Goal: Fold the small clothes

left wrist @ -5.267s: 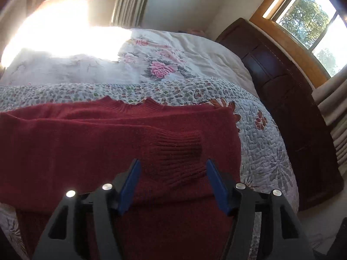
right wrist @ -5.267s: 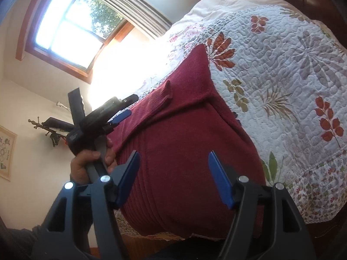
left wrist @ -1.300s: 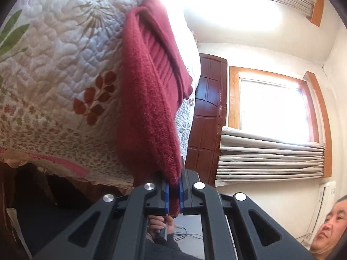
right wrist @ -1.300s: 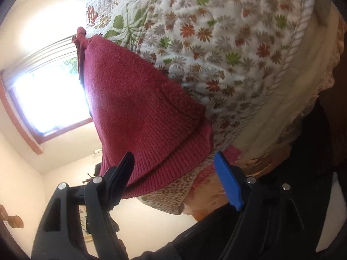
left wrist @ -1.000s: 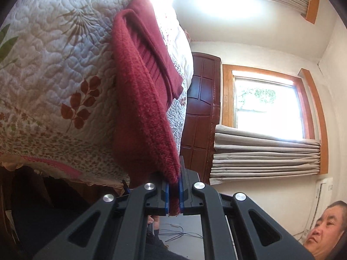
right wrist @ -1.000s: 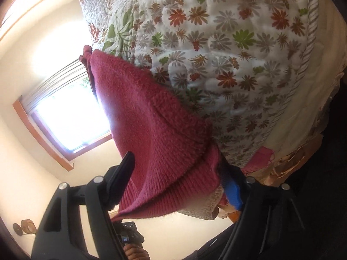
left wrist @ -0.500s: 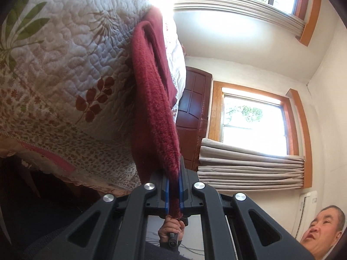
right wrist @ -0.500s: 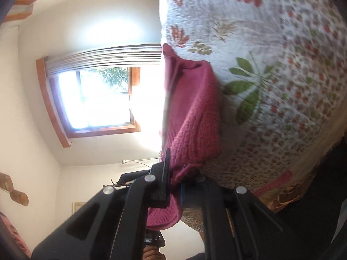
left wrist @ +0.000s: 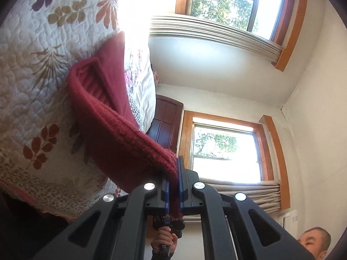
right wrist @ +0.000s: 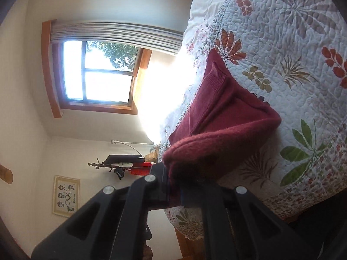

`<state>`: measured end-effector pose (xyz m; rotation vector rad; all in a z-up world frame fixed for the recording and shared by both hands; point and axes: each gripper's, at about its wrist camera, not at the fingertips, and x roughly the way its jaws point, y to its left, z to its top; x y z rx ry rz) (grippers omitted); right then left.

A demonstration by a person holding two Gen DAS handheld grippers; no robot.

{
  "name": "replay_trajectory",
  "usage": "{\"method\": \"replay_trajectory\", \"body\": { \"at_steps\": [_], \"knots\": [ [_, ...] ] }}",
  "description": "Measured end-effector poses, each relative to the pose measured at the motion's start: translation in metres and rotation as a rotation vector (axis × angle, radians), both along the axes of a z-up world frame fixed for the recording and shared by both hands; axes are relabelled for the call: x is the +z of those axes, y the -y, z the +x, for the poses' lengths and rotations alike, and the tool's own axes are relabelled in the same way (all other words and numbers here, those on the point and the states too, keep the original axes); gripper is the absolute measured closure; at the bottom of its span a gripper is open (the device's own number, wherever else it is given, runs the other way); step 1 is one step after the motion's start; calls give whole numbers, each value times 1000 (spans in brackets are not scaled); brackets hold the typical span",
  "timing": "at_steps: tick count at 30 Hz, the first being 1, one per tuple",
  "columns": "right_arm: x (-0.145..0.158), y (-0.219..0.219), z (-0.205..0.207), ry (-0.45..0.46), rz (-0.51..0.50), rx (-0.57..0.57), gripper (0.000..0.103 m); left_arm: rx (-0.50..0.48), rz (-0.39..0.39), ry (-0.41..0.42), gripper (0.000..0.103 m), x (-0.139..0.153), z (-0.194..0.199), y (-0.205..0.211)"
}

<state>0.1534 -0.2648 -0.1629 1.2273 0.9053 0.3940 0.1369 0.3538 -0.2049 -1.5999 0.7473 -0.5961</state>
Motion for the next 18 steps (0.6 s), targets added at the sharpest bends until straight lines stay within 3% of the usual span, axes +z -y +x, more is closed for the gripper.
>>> {"method": "replay_trajectory", "body": {
  "at_steps": [5, 12, 18],
  "knots": [
    [-16, -4, 66, -68, -39, 104, 98, 76, 17, -90, 97, -20, 43, 2],
    [-52, -16, 152, -174, -77, 224, 98, 138, 120, -177, 98, -37, 99, 5],
    [-88, -28, 201, -280, -129, 250, 97, 148, 153, -272, 97, -71, 145, -4]
  ]
}}
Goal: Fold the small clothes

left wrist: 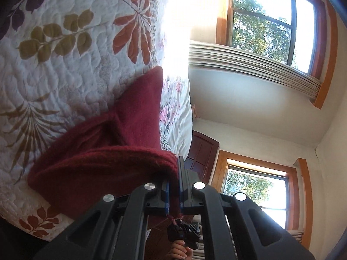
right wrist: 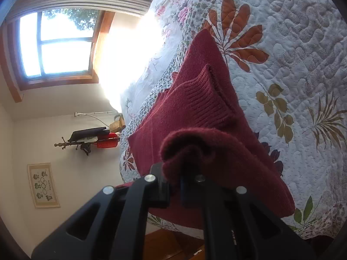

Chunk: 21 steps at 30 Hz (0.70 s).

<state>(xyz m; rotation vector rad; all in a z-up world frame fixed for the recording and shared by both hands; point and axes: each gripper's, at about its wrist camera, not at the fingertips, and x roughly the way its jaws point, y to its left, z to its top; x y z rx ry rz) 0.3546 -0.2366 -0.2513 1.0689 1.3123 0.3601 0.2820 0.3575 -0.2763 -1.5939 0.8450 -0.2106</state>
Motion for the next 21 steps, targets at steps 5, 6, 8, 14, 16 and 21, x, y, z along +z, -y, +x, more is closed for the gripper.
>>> {"method": "replay_trajectory", "body": {
  "at_steps": [5, 6, 8, 14, 16, 21],
  "knots": [
    [-5, 0, 21, 2, -41, -19, 71, -38, -3, -64, 81, -30, 41, -7],
    [3, 4, 21, 24, -43, -38, 68, -54, -1, -63, 73, -31, 47, -7],
    [24, 13, 20, 91, -55, -38, 64, -89, 37, -28, 64, -21, 56, -11],
    [59, 8, 9, 259, -373, 137, 57, -326, 551, 92, 42, 52, 63, -4],
    [49, -4, 7, 276, -448, 206, 51, -440, 723, 89, 41, 56, 65, 11],
    [6, -24, 9, 245, -539, 269, 51, -590, 855, -2, 39, 23, 67, 28]
  ]
}}
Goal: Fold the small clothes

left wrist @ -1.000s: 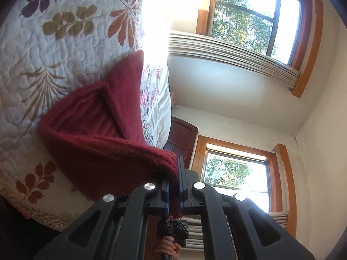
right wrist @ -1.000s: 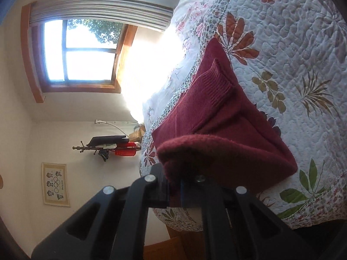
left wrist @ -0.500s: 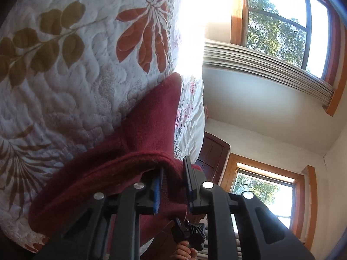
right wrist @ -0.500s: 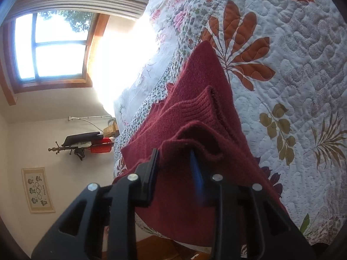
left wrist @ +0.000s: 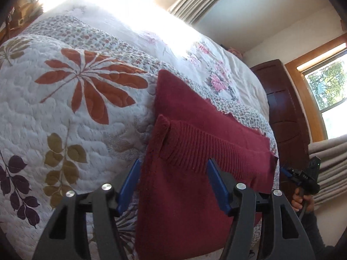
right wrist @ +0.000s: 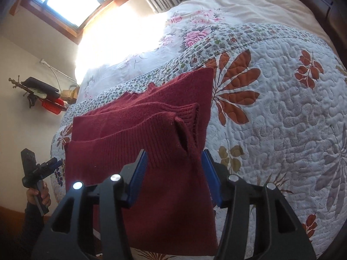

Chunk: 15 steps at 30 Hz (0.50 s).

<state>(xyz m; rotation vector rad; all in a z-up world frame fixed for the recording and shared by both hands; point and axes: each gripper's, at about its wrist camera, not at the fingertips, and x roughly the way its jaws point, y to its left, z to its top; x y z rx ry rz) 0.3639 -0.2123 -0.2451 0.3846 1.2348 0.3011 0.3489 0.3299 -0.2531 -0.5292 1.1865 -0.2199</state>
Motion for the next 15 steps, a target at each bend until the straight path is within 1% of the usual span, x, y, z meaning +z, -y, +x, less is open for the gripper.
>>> {"method": "replay_trajectory", "body": {
  "at_steps": [3, 4, 6, 8, 10, 13, 14, 15],
  "knots": [
    [-10, -4, 1, -12, 1, 7, 50, -28, 31, -14, 39, -8, -2, 5],
    [-10, -4, 1, -11, 1, 11, 48, -33, 44, -17, 39, -11, 0, 6],
    [-11, -4, 2, -10, 1, 19, 46, -37, 74, -34, 39, -17, 5, 10],
    [-12, -3, 5, -13, 4, 22, 46, -38, 79, -50, 39, -22, 7, 10],
    [-12, -4, 8, -13, 1, 29, 44, -30, 101, -56, 40, -26, 10, 8],
    [-12, -8, 10, -15, -10, 46, 43, -10, 88, -57, 42, -24, 13, 7],
    [-13, -9, 10, -13, -21, 54, 43, -10, 98, -57, 49, -23, 13, 8],
    [-13, -11, 10, -11, -29, 60, 43, -19, 112, -60, 64, -23, 15, 10]
  ]
}}
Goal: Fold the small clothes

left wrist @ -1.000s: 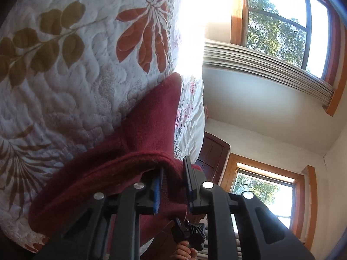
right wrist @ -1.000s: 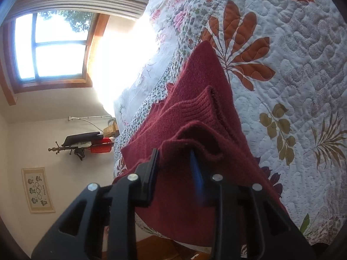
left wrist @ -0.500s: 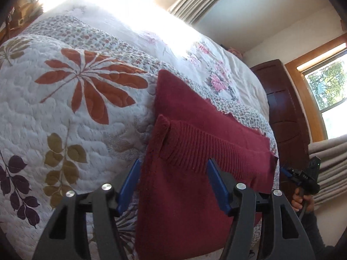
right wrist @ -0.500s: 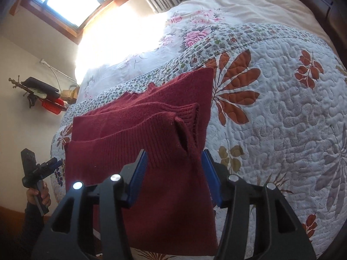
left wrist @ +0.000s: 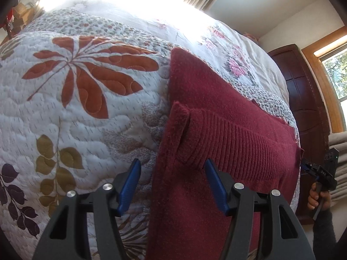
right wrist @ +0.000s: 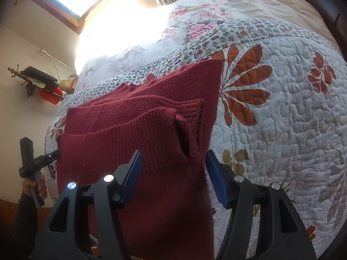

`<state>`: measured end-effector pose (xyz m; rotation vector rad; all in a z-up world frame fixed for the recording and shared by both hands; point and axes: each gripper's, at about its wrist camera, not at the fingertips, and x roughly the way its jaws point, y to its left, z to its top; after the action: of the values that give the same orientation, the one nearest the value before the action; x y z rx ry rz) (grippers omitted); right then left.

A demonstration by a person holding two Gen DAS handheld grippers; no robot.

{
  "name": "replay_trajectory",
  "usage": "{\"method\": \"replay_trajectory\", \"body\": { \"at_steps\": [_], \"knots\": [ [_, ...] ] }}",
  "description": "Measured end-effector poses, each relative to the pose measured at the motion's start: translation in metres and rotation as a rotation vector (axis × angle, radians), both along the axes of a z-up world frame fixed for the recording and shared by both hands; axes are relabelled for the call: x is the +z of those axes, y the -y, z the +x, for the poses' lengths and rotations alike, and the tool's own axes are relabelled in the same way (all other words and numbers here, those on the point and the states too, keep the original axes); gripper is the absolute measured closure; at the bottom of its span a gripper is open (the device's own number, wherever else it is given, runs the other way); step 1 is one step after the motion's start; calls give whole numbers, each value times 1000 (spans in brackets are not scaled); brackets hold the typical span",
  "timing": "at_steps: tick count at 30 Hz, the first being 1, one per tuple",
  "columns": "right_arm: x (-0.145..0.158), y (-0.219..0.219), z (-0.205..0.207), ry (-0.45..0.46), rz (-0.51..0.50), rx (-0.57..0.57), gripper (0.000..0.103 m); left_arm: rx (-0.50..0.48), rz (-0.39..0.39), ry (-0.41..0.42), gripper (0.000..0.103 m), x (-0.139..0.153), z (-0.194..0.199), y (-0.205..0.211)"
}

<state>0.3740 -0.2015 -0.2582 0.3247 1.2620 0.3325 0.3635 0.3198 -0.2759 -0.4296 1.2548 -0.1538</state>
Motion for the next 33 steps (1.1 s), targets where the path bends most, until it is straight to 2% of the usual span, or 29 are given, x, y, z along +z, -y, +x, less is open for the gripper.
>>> {"method": "replay_trajectory", "body": {
  "at_steps": [2, 3, 6, 11, 18, 24, 29, 33],
  "knots": [
    [0, -3, 0, 4, -6, 12, 43, -19, 49, 4, 86, 3, 1, 6],
    [0, -5, 1, 5, -10, 16, 44, -23, 71, 11, 90, 5, 3, 10],
    [0, -7, 1, 9, -21, 25, 58, -21, 100, 32, 95, 11, 3, 16],
    [5, -2, 0, 15, -51, 15, 94, 20, 122, 115, 96, 35, -4, 21],
    [26, 3, -11, 61, -46, -7, 97, 68, 130, 229, 97, 69, -21, 25],
    [73, 11, -18, 144, -3, -39, 97, 77, 106, 363, 97, 124, -22, 23],
    [109, 16, 4, 217, 29, -59, 97, 69, 101, 444, 97, 157, 0, 21],
    [120, 21, 40, 244, 33, -79, 97, 62, 95, 471, 97, 168, 36, 20]
  ]
}}
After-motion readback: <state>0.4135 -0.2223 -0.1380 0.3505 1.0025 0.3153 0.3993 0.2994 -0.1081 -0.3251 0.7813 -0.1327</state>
